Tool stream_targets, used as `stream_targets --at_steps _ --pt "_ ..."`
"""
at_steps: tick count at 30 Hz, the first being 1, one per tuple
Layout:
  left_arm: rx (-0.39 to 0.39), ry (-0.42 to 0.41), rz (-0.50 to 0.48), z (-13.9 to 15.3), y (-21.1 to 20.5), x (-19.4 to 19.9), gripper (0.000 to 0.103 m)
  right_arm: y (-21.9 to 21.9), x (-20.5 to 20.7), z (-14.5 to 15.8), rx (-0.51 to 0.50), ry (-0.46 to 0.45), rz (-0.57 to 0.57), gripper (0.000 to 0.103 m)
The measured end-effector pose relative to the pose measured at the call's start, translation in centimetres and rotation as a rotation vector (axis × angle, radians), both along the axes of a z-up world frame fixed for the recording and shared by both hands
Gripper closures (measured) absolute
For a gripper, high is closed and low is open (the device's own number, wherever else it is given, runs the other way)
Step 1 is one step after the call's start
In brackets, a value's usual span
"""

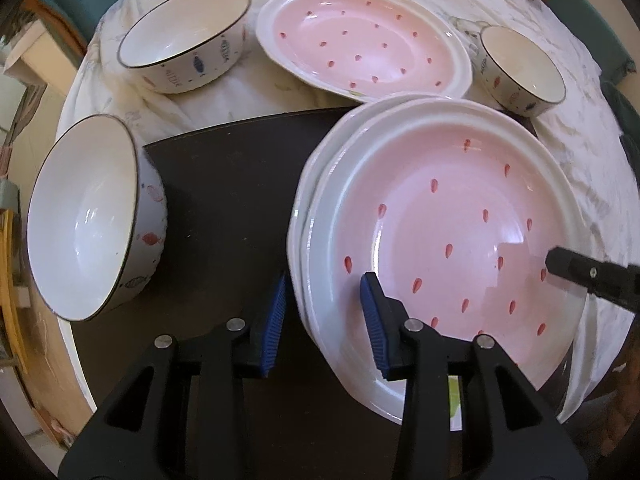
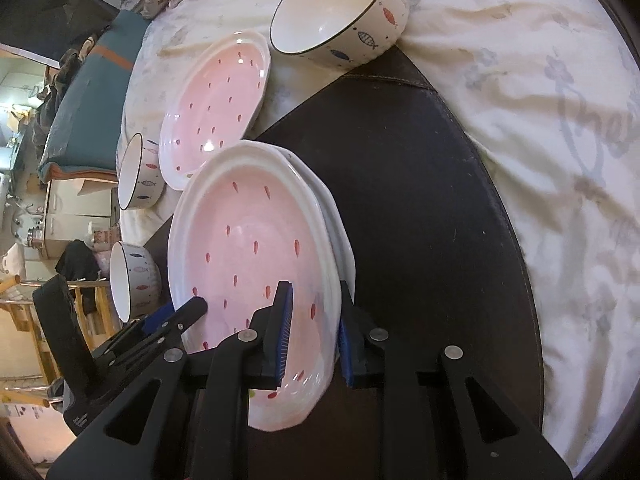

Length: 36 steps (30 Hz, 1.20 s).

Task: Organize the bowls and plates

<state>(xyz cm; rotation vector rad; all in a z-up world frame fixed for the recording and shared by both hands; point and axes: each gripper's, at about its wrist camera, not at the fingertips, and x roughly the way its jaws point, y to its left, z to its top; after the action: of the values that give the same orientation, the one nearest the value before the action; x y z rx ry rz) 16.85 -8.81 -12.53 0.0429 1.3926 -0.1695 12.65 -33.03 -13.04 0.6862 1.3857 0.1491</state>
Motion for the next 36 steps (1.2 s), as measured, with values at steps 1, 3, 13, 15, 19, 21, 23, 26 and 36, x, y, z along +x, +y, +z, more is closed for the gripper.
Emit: stream_targets --at_steps 1,3,13,15,19,21,23,26,36 --pt "0.001 -0.001 -0.003 0.0 0.2 0.0 0.068 0.1 0.0 0.1 -0.002 0.003 0.011 0.079" --pt "0.011 -0.011 -0.021 0.0 0.0 -0.1 0.068 0.2 0.0 0.3 -0.013 0.004 0.025 0.079" --pt "0.009 0.002 -0.001 0.1 0.0 -0.2 0.069 -0.1 0.2 2.6 -0.181 -0.084 0.055 0.079" --pt "0.011 0.002 -0.001 0.1 0.0 -0.2 0.069 -0.6 0.7 1.9 -0.182 -0.076 0.021 0.071" --pt "0.027 -0.012 -0.019 0.0 -0.1 0.0 0.068 -1.2 1.4 0.6 -0.123 -0.065 -0.019 0.037" --pt "0.016 -0.011 -0.011 0.0 -0.1 0.0 0.068 -1.0 1.7 -0.1 -0.090 -0.047 -0.025 0.037" --pt "0.016 -0.011 -0.007 -0.2 -0.1 0.0 0.060 -0.8 1.8 -1.1 -0.051 -0.024 -0.017 0.044" --pt "0.045 -0.035 0.002 -0.6 0.0 -0.2 0.045 0.1 2.1 -2.1 -0.055 -0.002 0.028 0.063" --pt "-0.052 -0.027 -0.029 -1.4 -0.8 -0.9 0.050 2.2 2.1 -2.4 -0.139 -0.029 0.096 0.062"
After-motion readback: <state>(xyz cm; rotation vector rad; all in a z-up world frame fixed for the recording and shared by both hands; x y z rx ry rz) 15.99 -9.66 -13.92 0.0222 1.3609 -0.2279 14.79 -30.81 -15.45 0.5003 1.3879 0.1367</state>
